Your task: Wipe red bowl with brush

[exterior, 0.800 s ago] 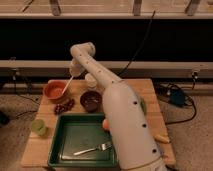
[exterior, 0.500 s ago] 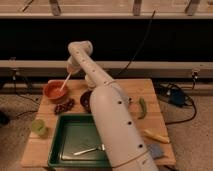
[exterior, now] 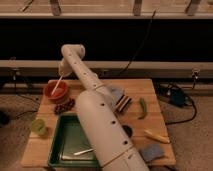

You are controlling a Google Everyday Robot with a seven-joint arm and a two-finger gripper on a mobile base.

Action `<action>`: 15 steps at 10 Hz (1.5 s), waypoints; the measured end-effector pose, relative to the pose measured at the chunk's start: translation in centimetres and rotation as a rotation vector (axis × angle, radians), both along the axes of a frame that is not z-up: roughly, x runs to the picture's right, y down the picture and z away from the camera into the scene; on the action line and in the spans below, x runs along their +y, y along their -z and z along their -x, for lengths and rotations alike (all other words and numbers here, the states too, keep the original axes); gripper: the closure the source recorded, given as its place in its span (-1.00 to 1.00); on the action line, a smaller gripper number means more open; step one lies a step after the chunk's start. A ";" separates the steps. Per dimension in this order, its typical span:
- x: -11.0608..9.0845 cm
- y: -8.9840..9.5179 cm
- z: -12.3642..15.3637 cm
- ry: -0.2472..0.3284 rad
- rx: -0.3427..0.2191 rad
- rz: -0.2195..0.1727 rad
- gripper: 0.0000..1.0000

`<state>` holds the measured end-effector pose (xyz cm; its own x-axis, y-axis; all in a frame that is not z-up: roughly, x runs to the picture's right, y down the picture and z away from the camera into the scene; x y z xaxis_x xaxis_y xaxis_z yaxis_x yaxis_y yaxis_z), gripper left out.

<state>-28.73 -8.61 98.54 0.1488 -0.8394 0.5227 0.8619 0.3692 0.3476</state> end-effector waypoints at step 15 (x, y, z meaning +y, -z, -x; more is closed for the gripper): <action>0.0 1.5 -5.5 -0.019 0.074 -0.027 1.00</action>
